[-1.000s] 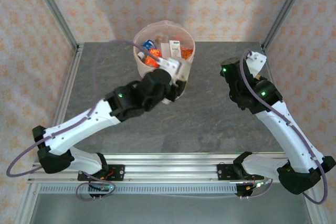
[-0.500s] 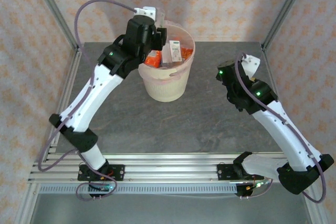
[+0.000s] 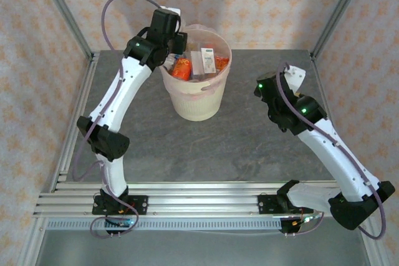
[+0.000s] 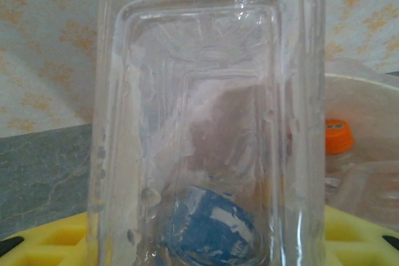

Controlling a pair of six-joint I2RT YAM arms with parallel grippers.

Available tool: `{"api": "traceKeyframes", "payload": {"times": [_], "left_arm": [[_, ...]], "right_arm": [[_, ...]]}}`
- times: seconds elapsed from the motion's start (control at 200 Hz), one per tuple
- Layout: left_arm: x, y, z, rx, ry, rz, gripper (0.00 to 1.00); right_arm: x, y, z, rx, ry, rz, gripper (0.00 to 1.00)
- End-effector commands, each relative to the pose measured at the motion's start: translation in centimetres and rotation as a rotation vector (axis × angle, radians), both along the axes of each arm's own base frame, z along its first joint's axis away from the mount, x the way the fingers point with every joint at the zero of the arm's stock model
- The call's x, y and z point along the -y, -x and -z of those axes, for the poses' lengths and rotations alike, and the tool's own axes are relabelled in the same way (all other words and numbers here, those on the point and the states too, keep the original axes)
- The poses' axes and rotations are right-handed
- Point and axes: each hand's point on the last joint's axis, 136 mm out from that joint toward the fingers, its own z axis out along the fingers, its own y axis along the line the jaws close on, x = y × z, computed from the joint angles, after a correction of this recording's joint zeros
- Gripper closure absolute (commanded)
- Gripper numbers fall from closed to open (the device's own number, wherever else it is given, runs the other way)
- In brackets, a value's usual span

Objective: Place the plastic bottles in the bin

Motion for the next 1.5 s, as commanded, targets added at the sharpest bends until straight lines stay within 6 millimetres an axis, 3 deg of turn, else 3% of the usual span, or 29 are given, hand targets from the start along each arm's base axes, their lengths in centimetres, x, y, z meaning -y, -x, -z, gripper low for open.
{"api": "traceKeyframes", "payload": {"times": [0.0, 0.3, 0.445, 0.601, 1.091, 1.231, 1.496], "left_arm": [[0.5, 0.0, 1.1, -0.051, -0.040, 0.043, 0.45], [0.6, -0.3, 2.3, -0.084, -0.044, 0.036, 0.30], [0.4, -0.2, 1.5, -0.064, -0.038, 0.028, 0.21], [0.4, -0.2, 0.3, -0.030, -0.019, 0.025, 0.20], [1.4, -1.4, -1.0, 0.022, 0.002, 0.063, 0.45], [1.6, -1.4, -0.2, -0.019, -0.048, 0.102, 0.52], [1.0, -1.0, 1.7, -0.105, -0.159, 0.154, 0.53]], "right_arm": [[0.0, -0.2, 0.4, -0.006, -0.009, 0.008, 0.01], [-0.2, -0.3, 0.5, -0.009, -0.013, 0.003, 0.01], [-0.3, -0.3, 0.5, -0.010, -0.017, -0.001, 0.01], [-0.6, -0.6, 0.6, -0.013, -0.017, -0.006, 0.01], [-1.2, -0.9, 0.9, -0.026, -0.035, -0.027, 0.01], [-1.3, -0.9, 1.0, -0.027, -0.038, -0.031, 0.01], [-1.4, -0.8, 1.0, -0.033, -0.043, -0.036, 0.01]]}}
